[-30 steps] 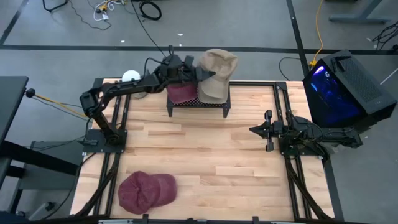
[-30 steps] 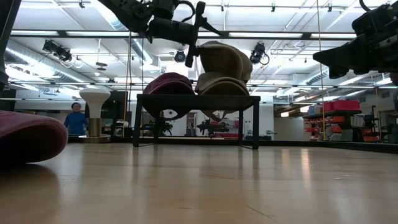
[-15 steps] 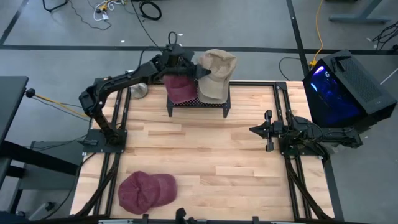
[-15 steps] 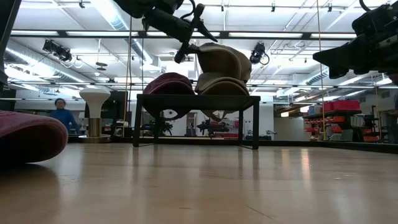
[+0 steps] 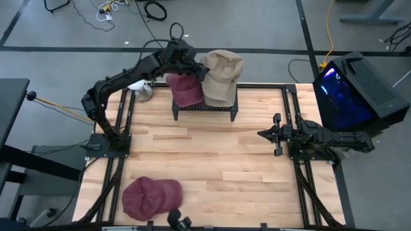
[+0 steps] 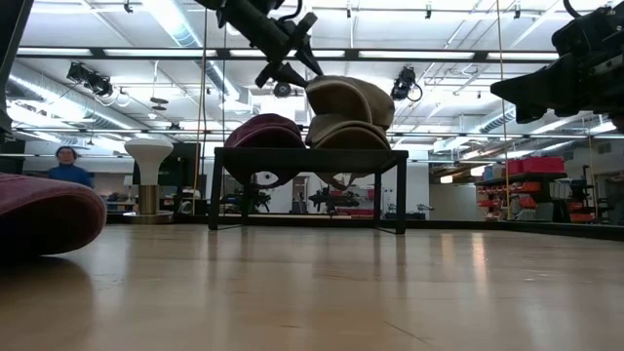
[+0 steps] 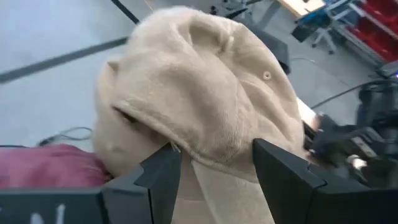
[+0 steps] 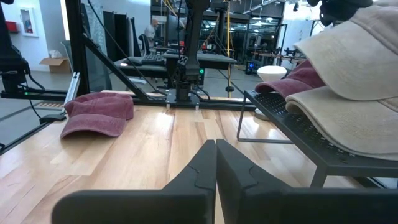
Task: Pick & Place hat
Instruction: Stack the brown cap on the brown cap on the shelf
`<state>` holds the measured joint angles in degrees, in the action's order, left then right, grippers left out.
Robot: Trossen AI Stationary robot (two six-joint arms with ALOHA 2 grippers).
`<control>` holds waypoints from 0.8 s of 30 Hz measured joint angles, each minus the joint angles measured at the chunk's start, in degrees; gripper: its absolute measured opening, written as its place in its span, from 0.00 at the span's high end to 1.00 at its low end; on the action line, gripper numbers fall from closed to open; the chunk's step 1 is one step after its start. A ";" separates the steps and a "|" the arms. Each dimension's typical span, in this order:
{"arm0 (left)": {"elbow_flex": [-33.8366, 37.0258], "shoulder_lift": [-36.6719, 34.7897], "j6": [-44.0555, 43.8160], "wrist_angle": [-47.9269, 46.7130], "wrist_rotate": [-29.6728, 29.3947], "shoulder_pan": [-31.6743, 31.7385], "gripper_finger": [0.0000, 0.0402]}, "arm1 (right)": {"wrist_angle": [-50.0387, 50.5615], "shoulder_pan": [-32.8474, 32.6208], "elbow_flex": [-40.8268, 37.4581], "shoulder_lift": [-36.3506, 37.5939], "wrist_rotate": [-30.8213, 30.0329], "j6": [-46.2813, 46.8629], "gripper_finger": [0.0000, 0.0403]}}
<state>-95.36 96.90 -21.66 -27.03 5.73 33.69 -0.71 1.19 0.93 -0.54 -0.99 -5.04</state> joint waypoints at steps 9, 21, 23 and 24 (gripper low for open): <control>-1.09 0.00 5.78 -4.88 -6.67 -0.22 0.49 | 0.00 -0.01 0.00 0.01 0.00 0.00 0.97; -1.08 0.00 11.11 -8.03 -14.03 -0.94 0.49 | 0.00 -0.01 0.01 0.00 -0.01 0.00 0.97; -2.04 0.02 11.09 -9.08 -13.93 -1.12 0.49 | 0.00 0.00 0.00 0.00 -0.01 0.00 0.97; -2.84 0.02 11.25 -9.22 -13.66 -1.21 0.49 | 0.00 -0.01 0.00 0.01 -0.02 0.00 0.97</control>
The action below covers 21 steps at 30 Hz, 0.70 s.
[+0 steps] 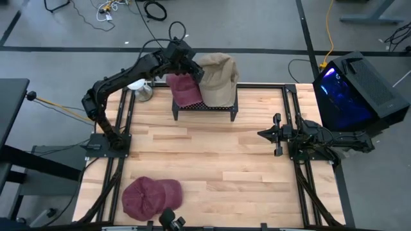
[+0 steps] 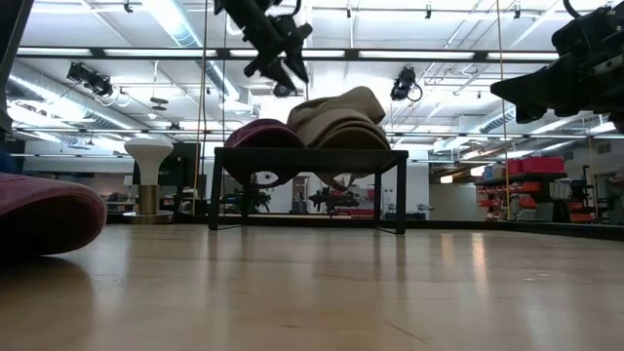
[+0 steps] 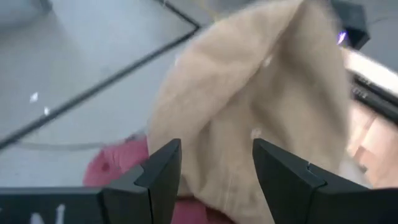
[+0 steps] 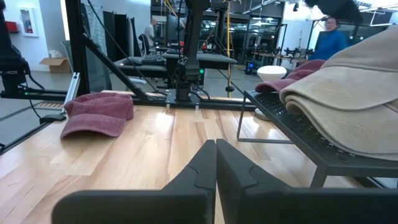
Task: Pick & Place hat
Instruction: Stack the brown cap on the brown cap on the shelf
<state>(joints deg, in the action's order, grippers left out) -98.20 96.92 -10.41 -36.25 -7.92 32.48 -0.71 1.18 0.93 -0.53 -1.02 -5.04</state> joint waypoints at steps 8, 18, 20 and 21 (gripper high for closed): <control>-7.91 -0.04 13.25 3.58 1.53 -4.75 0.49 | -0.02 -0.01 0.00 -0.01 0.00 0.00 0.97; -8.93 2.11 20.04 4.46 2.50 -9.42 0.49 | -0.02 0.01 0.00 0.01 0.02 0.00 0.97; -8.93 3.33 20.52 3.42 2.31 -9.83 0.49 | -0.01 0.01 0.00 -0.01 0.03 0.01 0.97; -8.93 4.02 20.58 3.78 2.14 -10.07 0.49 | 0.00 0.01 0.00 -0.01 0.05 0.00 0.97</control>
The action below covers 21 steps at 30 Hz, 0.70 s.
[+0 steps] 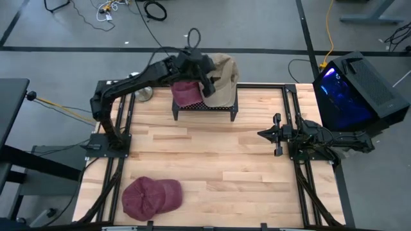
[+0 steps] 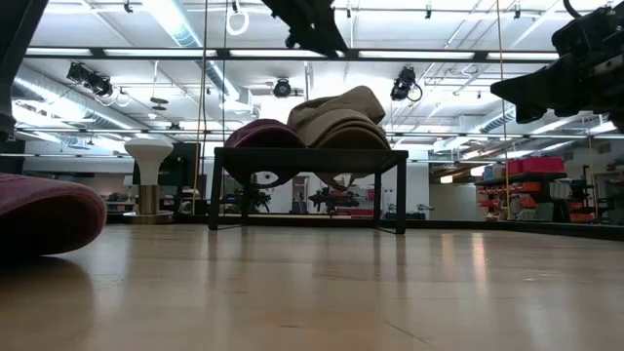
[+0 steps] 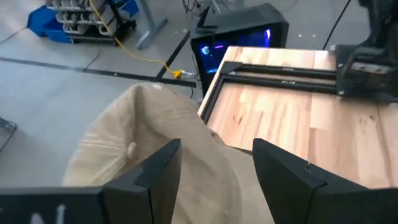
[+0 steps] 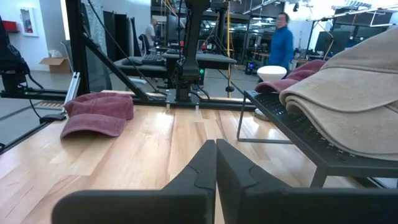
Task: Pick & Place hat
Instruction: Stack the brown cap on the brown cap on the shelf
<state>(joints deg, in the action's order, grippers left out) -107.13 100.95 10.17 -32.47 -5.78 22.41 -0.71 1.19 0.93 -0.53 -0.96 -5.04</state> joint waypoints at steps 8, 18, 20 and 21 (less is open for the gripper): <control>0.03 4.58 0.86 -2.24 -5.10 -0.57 0.50 | -0.02 -0.01 0.00 0.00 0.01 0.00 0.97; 0.09 5.99 3.10 -3.85 -16.14 -1.13 0.51 | -0.02 -0.01 0.00 0.00 -0.02 0.00 0.97; 0.09 5.99 6.13 -2.77 -18.89 -1.18 0.51 | -0.02 -0.02 0.00 0.01 -0.03 0.00 0.97; 0.09 5.99 8.01 -1.85 -19.85 -1.16 0.51 | 0.00 -0.01 0.00 0.01 -0.03 0.00 0.97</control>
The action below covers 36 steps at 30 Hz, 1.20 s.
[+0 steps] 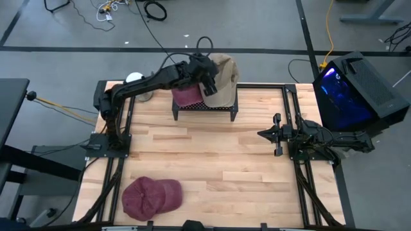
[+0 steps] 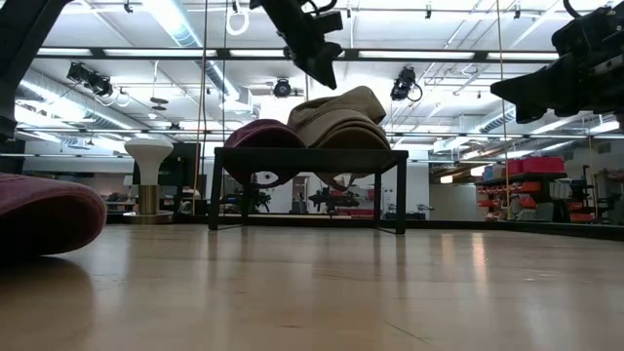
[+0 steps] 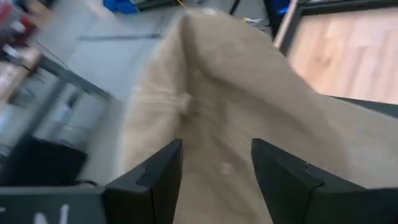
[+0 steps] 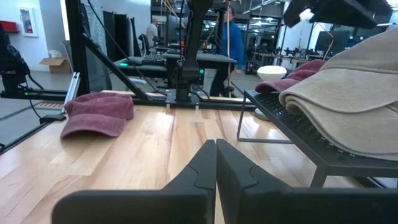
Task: Pick & Place hat
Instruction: Stack the brown cap on the brown cap on the shelf
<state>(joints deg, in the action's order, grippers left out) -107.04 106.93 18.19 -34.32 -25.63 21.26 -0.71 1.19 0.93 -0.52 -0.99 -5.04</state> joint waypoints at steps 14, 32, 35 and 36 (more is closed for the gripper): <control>0.00 -0.04 15.49 8.71 2.48 2.82 0.51 | 0.00 -0.02 0.00 0.01 0.00 0.02 0.97; 0.57 3.52 16.75 6.48 1.23 4.74 0.51 | 0.00 0.00 0.00 0.00 -0.02 0.01 0.97; 0.57 3.74 16.73 6.49 1.11 4.78 0.51 | 0.00 0.00 0.00 -0.02 0.00 0.00 0.97; 0.57 3.74 16.71 6.49 1.14 4.85 0.52 | 0.00 0.00 0.00 -0.01 0.00 0.01 0.97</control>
<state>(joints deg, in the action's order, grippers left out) -106.48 110.67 34.90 -27.83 -24.50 26.11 -0.71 1.18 0.93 -0.53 -1.00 -5.03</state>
